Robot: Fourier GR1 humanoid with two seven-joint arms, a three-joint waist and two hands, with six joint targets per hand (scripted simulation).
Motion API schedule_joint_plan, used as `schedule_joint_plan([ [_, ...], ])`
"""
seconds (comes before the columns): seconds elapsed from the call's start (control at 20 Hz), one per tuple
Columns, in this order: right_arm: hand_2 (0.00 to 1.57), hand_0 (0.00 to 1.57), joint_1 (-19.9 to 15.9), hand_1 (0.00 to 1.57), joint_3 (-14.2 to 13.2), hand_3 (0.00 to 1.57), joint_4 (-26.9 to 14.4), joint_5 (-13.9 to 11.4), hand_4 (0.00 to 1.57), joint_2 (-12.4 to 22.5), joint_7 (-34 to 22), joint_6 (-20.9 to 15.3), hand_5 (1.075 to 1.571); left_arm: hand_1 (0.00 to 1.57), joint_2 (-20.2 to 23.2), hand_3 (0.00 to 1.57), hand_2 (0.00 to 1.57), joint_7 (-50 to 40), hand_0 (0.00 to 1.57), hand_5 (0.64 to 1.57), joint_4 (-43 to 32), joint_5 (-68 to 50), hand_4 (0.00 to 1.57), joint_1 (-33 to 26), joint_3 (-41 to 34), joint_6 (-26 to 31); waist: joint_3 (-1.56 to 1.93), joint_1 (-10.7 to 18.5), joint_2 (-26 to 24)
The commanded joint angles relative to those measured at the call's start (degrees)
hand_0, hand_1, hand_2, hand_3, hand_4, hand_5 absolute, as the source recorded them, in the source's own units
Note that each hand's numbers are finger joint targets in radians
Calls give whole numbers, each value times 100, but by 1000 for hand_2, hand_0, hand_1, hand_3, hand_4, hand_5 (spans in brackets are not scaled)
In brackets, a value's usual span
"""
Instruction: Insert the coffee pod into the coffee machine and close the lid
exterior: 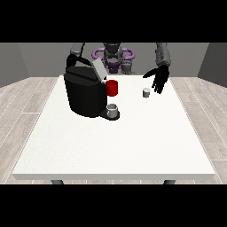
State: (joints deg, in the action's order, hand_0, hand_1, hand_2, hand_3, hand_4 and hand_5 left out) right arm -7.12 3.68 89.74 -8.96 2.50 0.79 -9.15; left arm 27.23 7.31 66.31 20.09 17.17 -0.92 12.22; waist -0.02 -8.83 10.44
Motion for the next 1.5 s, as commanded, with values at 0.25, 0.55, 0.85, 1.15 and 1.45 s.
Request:
schedule_joint_plan([
  [0.25, 0, 0, -479, 0, -277, 0, -805, 158, 0, -130, 62, -5, 1571, 0, -133, 0, 423, -70, 0, 1571, -849, 761, 0, 825, 152, -187, 3, 176, 224],
  [0.55, 0, 0, -744, 0, -569, 0, -898, 298, 0, 237, -317, 226, 1571, 839, -446, 756, 918, 427, 839, 1571, -1186, 1549, 298, 754, 466, -1082, 2, 219, 89],
  [0.85, 0, 0, -696, 0, -294, 0, -1479, 36, 0, -92, 159, 22, 1571, 924, -394, 845, 1016, 240, 924, 1571, -1382, 2258, 413, 1128, 834, -1098, 4, 241, 108],
  [1.15, 0, 0, -888, 0, -256, 0, -1554, 70, 0, -183, 106, 10, 1571, 877, -251, 820, 1003, 317, 877, 1571, -1931, 2829, 284, 1206, 1051, -1056, 3, 202, 166],
  [1.45, 0, 0, -612, 0, -590, 0, -1998, 357, 0, 4, 594, 254, 1571, 792, -427, 866, 979, 432, 792, 1571, -2259, 3010, 399, 1223, 947, -887, 2, 223, -110],
])
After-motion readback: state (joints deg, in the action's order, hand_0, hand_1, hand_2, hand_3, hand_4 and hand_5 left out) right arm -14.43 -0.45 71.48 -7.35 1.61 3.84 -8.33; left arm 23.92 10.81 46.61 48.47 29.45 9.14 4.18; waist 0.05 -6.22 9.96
